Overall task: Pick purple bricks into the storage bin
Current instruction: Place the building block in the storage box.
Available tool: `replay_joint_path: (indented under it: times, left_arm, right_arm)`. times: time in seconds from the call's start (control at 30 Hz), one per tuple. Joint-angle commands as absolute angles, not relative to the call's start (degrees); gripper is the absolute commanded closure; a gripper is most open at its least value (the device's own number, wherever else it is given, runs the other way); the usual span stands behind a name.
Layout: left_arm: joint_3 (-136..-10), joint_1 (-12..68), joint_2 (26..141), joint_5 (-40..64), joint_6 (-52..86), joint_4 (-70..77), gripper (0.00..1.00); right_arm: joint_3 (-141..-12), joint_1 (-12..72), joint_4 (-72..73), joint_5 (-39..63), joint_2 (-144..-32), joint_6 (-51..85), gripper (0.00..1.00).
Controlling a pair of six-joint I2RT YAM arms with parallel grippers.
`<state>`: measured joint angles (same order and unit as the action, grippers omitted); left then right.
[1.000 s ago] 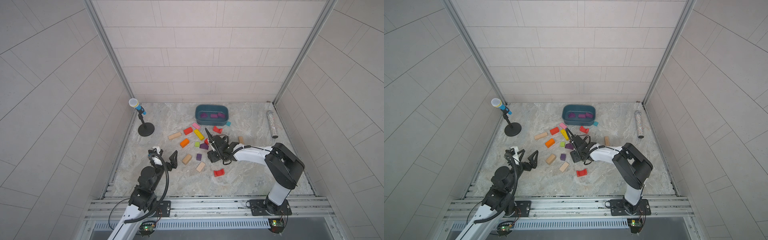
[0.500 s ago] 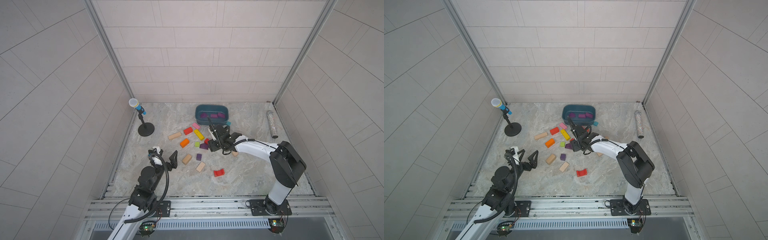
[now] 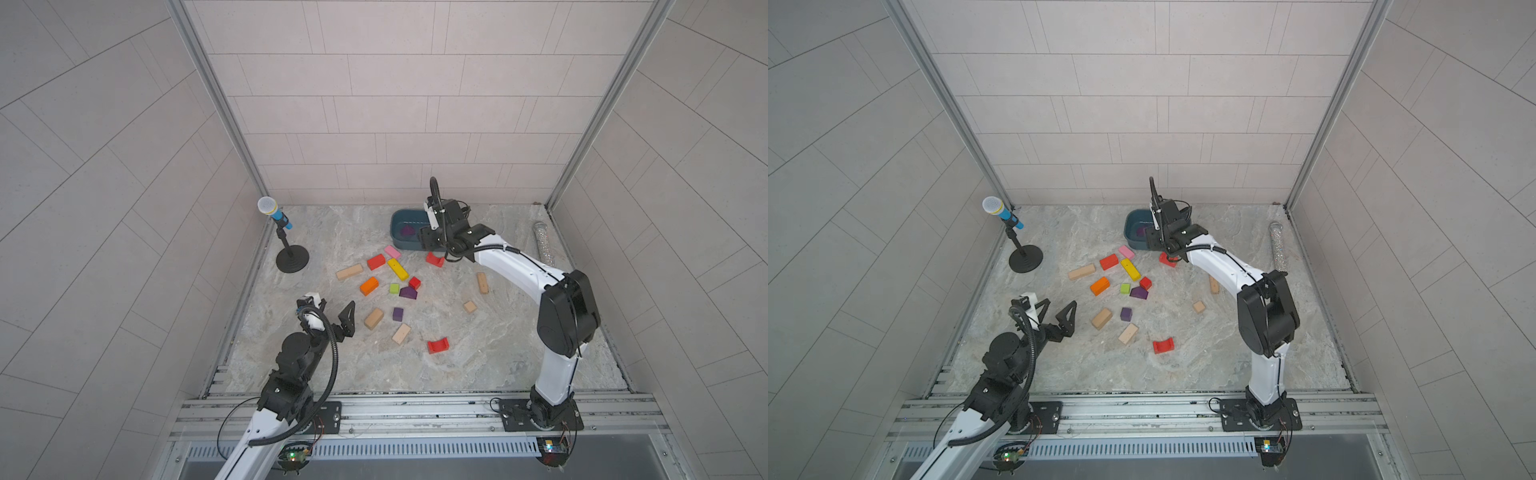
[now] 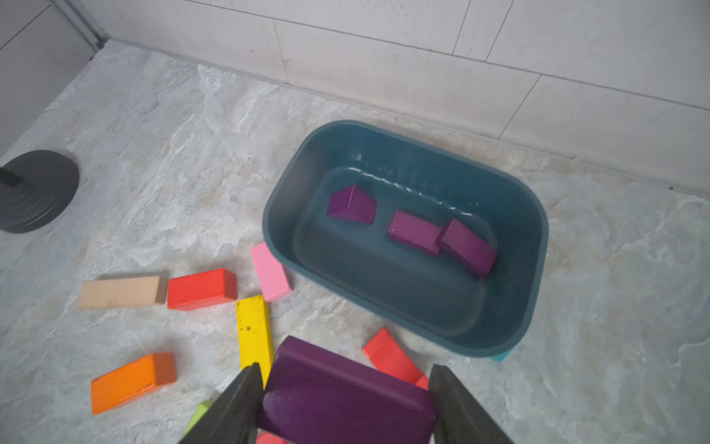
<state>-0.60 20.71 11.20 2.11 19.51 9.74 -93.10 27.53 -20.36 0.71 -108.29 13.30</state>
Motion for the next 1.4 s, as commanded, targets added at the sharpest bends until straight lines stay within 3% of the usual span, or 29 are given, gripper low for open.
replay_joint_path:
  times: [0.0, 0.4, 0.7, 1.1, 1.37]
  left_arm:
    - [0.9, 20.8, 11.6, 1.7, 19.2, 11.7, 0.0]
    - [1.0, 20.8, 13.6, 1.6, 19.0, 13.6, 0.0]
    - [1.0, 20.8, 13.8, 2.2, 19.1, 13.8, 0.0]
    - [1.1, 20.8, 13.9, 2.1, 19.2, 13.8, 0.0]
    - [1.1, 20.8, 13.7, 2.1, 19.2, 13.7, 0.0]
  right_arm:
    - [-98.6, 25.8, -24.5, 1.6, -112.3, 9.1, 0.32]
    - [-110.2, 18.2, -25.3, 7.6, -124.7, 7.3, 0.32]
    - [-114.7, 17.0, -26.2, 10.3, -134.2, 9.6, 0.32]
    - [-114.7, 17.1, -25.3, 9.8, -135.9, 10.5, 0.32]
    - [-114.6, 17.3, -25.7, 9.5, -134.7, 10.5, 0.22]
